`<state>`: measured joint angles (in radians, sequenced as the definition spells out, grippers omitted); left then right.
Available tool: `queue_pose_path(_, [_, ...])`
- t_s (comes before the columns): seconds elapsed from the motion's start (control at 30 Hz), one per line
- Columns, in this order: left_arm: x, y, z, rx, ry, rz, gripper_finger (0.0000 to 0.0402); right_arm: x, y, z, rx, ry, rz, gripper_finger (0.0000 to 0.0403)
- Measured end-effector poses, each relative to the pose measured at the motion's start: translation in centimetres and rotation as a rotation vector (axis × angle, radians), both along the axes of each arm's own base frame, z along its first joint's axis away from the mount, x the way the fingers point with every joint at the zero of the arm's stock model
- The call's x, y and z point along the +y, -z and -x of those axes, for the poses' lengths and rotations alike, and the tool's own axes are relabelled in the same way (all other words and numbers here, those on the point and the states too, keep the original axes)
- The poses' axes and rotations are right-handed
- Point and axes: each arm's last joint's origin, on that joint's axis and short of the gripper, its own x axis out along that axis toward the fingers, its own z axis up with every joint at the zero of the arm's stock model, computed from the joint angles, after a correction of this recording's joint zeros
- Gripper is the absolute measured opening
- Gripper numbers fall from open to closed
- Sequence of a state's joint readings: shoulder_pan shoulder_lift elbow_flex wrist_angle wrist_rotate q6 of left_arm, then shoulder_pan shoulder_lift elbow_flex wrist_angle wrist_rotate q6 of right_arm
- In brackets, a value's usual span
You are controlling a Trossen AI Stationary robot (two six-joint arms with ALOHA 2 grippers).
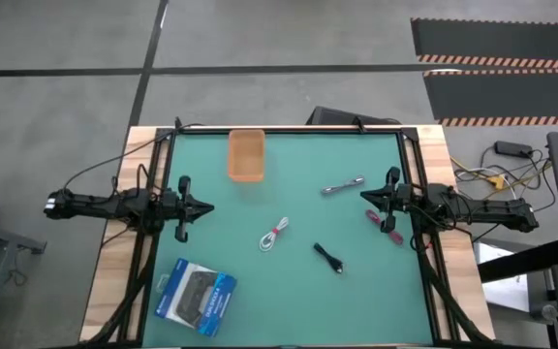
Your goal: Pick and place USB-C Cables
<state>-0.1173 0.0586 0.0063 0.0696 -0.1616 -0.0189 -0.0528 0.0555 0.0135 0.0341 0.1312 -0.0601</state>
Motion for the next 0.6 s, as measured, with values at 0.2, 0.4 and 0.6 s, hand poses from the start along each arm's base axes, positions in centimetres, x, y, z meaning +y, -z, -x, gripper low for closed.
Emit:
queue_pose_path(0.2, [0.0, 0.0, 0.0, 0.0, 0.0, 0.0, 0.0005, 0.0, 0.0, 0.0, 0.0, 0.0, 0.0, 0.0009])
queue_pose_path(0.4, [0.0, 0.0, 0.0, 0.0, 0.0, 0.0, 0.0005, 0.0, 0.01, 0.0, 0.0, 0.0, 0.0, 0.0009])
queue_pose_path(0.6, [0.0, -0.29, 0.0, -0.029, -0.001, 0.005, 0.0005, 0.0, 0.0, 0.0, 0.0, 0.0, 0.0, 0.0009])
